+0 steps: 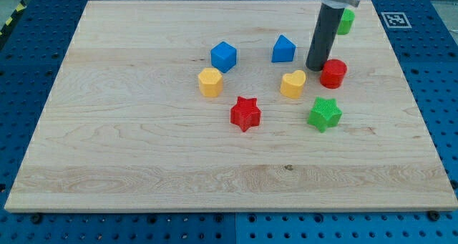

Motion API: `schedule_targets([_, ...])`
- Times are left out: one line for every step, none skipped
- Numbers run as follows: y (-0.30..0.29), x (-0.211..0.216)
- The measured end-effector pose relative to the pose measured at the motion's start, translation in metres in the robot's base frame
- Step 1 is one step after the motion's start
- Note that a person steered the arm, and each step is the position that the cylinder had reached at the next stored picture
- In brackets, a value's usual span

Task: Slightly move the red circle diagonally to the blue triangle

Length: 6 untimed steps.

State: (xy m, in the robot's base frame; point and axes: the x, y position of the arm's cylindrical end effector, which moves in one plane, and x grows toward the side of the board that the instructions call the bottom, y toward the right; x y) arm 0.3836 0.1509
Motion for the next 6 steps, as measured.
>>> schedule_targets([0.023, 0.011])
schedule_targets([0.028, -0.001])
schedule_targets([0.028, -0.002])
schedule_targets([0.034, 0.010])
schedule_targets([0.037, 0.012])
schedule_targets([0.046, 0.007])
